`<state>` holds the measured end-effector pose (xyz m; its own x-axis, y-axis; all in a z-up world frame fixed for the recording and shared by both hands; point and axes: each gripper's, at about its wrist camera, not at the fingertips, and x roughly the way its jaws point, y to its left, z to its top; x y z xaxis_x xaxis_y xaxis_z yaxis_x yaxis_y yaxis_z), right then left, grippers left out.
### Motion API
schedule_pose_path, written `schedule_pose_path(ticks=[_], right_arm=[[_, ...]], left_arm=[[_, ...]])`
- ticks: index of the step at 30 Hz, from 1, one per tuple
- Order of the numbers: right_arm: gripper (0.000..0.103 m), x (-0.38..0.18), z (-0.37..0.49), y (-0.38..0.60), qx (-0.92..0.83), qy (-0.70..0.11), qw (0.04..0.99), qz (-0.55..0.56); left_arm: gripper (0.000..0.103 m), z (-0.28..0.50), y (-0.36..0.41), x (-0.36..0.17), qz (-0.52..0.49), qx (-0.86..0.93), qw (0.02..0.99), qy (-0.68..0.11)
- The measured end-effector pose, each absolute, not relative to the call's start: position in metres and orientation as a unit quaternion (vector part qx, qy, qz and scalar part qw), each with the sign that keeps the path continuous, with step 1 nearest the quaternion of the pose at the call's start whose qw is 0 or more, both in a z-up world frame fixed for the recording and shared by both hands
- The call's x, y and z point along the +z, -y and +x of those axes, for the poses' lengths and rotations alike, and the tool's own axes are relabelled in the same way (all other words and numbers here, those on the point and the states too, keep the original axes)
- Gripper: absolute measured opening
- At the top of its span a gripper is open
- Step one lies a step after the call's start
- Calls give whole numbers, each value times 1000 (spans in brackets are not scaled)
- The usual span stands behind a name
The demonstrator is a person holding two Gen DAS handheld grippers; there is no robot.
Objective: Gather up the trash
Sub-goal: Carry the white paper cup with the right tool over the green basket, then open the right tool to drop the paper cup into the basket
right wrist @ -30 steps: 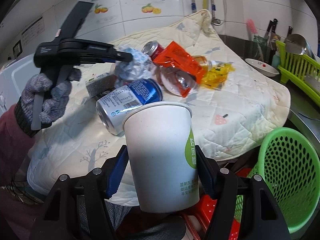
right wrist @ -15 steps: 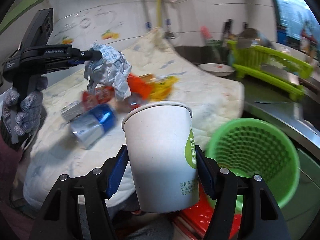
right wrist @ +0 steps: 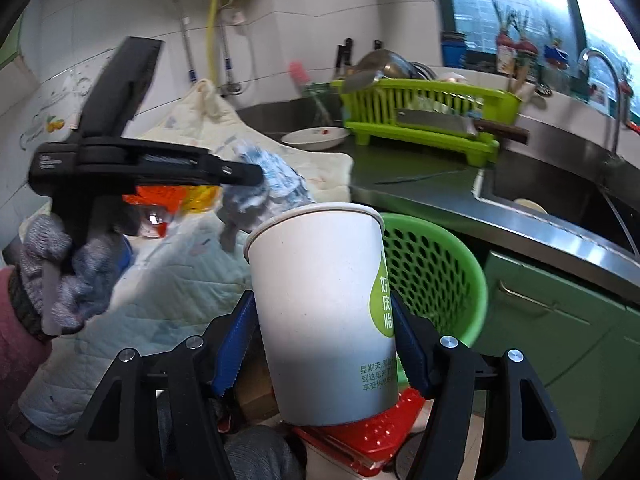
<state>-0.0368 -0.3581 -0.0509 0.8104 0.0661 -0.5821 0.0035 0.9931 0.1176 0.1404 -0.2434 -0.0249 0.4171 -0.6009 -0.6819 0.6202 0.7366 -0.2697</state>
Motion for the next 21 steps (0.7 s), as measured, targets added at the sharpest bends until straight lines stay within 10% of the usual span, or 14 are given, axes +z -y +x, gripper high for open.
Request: schedule_pose_path(ticks=[3, 21], right_arm=[[63, -55, -40, 368, 4, -313, 948, 60], [64, -102, 50, 410, -25, -398, 911, 101]], left_arm=[[74, 142, 253, -33, 11, -367, 840, -400], [81, 100, 167, -4, 31, -269, 895, -354]])
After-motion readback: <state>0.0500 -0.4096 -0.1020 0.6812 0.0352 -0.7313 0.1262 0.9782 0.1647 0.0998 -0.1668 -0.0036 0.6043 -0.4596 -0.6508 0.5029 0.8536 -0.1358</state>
